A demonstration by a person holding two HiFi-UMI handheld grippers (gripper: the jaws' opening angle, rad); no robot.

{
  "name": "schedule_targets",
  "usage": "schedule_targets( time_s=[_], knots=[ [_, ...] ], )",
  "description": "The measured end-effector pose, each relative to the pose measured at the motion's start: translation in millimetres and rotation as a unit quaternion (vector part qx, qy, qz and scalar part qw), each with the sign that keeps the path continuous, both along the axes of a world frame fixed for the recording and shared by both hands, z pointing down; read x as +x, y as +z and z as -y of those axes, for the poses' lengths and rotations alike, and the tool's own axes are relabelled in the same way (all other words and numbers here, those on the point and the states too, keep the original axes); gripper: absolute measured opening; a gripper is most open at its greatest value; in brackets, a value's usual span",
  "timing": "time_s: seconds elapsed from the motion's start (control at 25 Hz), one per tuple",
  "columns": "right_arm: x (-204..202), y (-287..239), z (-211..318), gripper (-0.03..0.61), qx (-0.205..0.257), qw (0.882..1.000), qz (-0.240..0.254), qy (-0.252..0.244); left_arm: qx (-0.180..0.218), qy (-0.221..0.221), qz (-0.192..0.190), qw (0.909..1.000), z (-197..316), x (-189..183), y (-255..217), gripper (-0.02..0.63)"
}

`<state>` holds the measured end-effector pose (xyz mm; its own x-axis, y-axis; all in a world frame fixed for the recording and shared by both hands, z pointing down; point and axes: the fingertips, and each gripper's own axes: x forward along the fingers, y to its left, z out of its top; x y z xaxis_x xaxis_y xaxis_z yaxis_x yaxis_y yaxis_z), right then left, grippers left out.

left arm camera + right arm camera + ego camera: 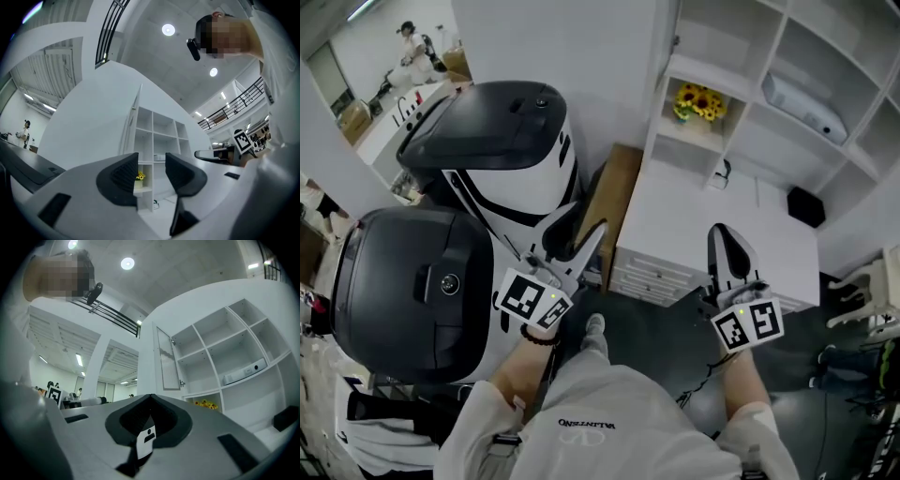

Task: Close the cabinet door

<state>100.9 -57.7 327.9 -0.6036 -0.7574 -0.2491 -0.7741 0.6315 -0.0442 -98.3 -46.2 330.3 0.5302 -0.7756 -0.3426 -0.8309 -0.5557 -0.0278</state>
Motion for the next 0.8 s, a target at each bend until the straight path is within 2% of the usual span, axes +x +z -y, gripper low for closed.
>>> schedule_targets(
  time_s=[0.24, 0.4, 0.6, 0.8],
  knots=[
    [-25, -32, 66, 0.009, 0.027, 1.000, 0.000, -0.011, 0.021, 0.020, -0.013, 0.9995, 74, -13, -17, 0.179],
    [-46, -52, 106, 0.009, 0.041, 0.999, 0.008, -0.027, 0.036, 0.045, -0.040, 0.9976, 120, -24, -37, 0.179],
    [-68, -78, 148, 0.009, 0.046, 0.997, 0.033, -0.049, 0.055, 0.091, -0.086, 0.9907, 172, -37, -71, 0.178],
    [-82, -104, 172, 0.009, 0.063, 0.994, 0.051, -0.068, 0.085, 0.132, -0.091, 0.9834, 205, -40, -100, 0.173]
  ],
)
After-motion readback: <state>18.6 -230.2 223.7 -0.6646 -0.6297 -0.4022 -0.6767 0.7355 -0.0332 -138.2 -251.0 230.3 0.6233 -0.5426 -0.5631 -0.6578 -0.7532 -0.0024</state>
